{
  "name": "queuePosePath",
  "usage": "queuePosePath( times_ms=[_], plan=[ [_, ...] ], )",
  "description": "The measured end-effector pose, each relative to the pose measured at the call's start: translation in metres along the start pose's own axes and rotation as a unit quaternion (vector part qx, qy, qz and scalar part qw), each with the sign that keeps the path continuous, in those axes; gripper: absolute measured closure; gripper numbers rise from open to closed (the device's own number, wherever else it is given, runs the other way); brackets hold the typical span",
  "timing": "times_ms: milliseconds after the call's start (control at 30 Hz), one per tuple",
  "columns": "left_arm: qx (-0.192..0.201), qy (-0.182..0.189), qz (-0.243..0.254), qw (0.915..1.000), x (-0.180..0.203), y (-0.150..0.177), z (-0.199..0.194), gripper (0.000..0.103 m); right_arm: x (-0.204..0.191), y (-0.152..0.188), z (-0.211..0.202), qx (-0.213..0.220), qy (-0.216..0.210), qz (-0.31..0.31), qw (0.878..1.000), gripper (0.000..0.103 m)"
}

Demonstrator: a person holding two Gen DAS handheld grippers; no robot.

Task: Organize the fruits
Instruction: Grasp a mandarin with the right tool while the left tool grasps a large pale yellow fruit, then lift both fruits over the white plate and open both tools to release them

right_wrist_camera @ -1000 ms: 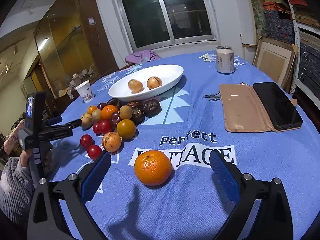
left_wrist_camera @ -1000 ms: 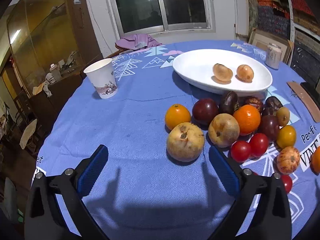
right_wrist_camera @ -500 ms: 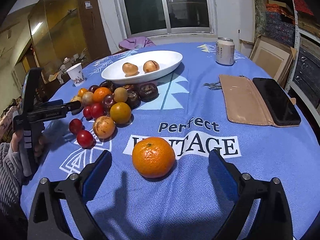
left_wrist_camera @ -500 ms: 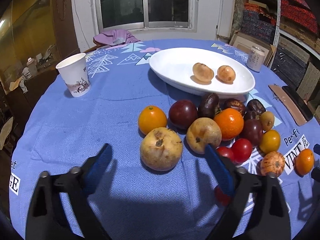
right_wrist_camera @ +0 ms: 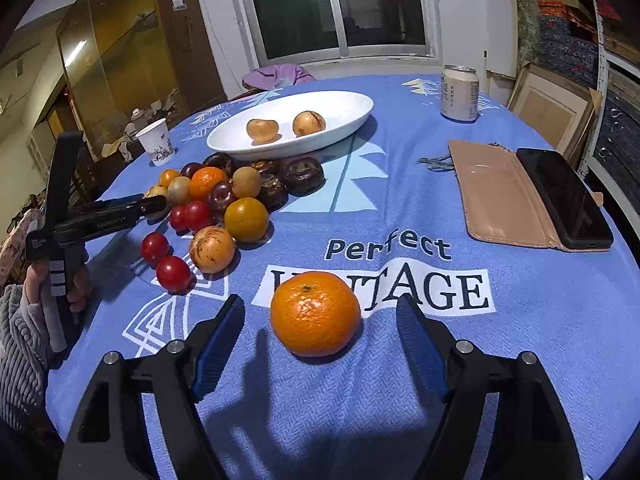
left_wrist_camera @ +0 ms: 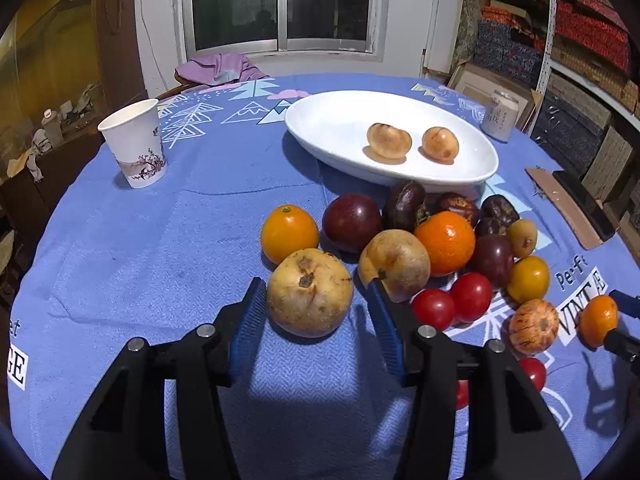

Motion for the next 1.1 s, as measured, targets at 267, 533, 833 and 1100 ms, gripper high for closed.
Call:
queuePosePath(
  times_ms=[267, 533, 833, 1100],
  plan=[
    [-0.043, 0.010, -0.040, 0.9982, -0.011, 0.010, 0.018, 0.050, -0.004, 0.008, 0.007, -0.023, -0.008, -0.004, 1.000, 0.042],
    [-0.037, 0.011, -0.031, 0.9988, -0.006, 0.007, 0.016, 0.058, 0.000, 0.009, 0.008, -0.026, -0.017, 0.013, 0.999, 0.055],
    [-0.002, -0.010, -0.030, 0.9995, -0.013, -0.001, -0.001, 0.058, -0.004, 0.006, 0.007, -0.019, -0.042, 0.019, 0.999, 0.055],
    [0.042, -0.022, -0.019, 0.9987, -0.010, -0.058, -0.035, 0.058, -0.008, -0.077, -0.010, 0.026, -0.071, 0.011, 0.997, 0.055]
  ],
)
Point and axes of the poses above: each gripper's, at about its wrist camera, not at the fingertips, and z roughly the way its jaws point, x to its right, y to its underside, the point moved 10 cm from there along z, roughly the way its jaws point, and after that the axes turned 9 degrees about x, right-handed, at the moved point
